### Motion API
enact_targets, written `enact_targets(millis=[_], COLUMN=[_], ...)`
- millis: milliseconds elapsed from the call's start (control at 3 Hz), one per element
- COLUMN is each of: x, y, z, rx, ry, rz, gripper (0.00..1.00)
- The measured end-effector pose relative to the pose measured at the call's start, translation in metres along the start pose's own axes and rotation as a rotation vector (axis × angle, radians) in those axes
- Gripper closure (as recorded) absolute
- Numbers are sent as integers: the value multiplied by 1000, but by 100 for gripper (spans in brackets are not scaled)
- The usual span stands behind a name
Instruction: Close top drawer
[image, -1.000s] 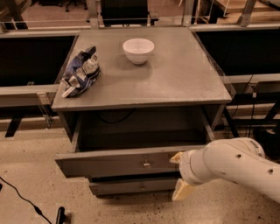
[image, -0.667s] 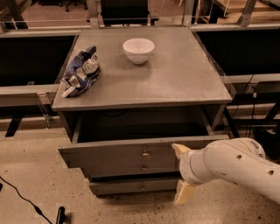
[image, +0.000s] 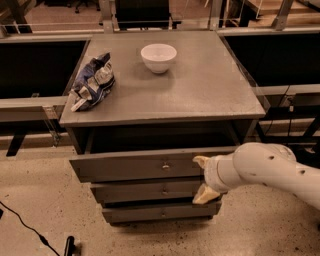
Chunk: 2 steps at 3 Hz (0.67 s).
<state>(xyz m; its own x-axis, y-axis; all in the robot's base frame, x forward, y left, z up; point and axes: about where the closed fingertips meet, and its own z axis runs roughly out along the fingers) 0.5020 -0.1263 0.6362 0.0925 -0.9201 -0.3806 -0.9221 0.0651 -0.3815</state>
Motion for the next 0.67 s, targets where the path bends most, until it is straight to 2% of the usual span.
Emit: enact_targets(millis=[333, 667], x=[9, 14], y=[-37, -68], z=[15, 28], rx=[41, 80], ry=[-55, -76], rz=[-15, -37], gripper=[49, 70])
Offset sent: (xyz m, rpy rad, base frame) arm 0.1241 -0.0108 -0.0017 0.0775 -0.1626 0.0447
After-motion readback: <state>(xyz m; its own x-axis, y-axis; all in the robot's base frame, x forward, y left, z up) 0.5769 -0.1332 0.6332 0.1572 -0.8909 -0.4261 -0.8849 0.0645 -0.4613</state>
